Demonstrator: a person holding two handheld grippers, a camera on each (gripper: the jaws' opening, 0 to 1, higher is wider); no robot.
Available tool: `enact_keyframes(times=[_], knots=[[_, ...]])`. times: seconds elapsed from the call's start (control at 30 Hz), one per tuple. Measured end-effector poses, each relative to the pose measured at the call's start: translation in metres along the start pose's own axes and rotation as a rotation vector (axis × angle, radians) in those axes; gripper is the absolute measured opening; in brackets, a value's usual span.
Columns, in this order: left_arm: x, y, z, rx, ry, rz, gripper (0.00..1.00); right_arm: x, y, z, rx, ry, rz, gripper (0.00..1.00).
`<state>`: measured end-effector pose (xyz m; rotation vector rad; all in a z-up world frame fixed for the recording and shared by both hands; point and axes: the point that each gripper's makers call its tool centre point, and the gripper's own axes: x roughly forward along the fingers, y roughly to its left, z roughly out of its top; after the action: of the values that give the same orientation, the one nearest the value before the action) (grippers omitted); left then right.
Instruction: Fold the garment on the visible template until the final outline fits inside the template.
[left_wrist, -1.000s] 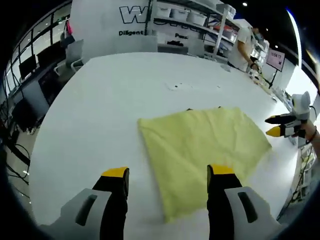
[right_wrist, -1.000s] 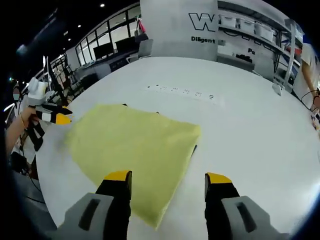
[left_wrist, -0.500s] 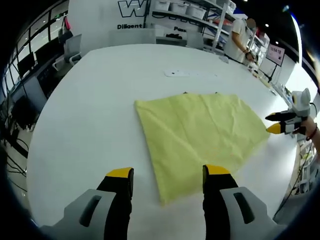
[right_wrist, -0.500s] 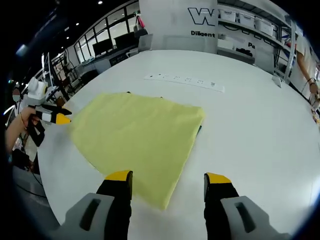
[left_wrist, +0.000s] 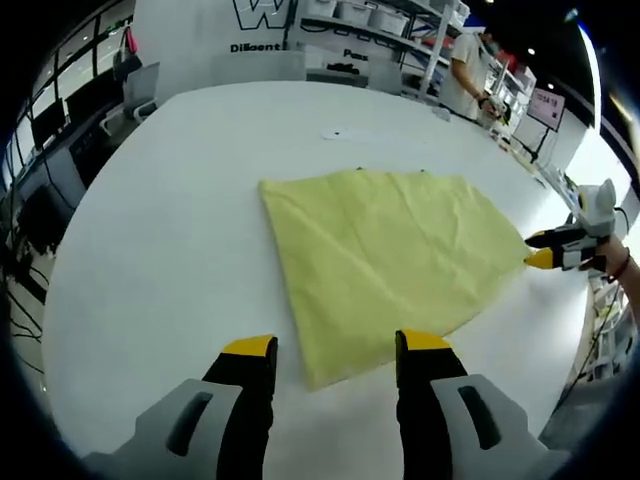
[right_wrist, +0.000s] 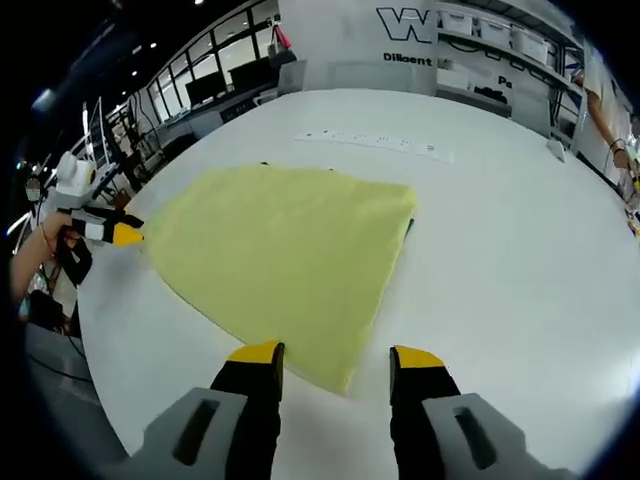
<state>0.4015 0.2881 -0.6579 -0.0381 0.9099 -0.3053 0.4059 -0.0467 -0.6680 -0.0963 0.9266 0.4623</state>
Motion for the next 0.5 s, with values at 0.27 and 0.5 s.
enact_keyframes(times=[0.27, 0.5], knots=[[0.003, 0.004, -0.011, -0.034, 0.026, 0.008, 0.39, 0.005, 0.0, -0.008, 0.024, 0.015, -0.001, 0.3], [0.003, 0.003, -0.018, -0.035, 0.045, 0.002, 0.3, 0.003, 0.001, -0.009, 0.025, 0.016, -0.001, 0.27]])
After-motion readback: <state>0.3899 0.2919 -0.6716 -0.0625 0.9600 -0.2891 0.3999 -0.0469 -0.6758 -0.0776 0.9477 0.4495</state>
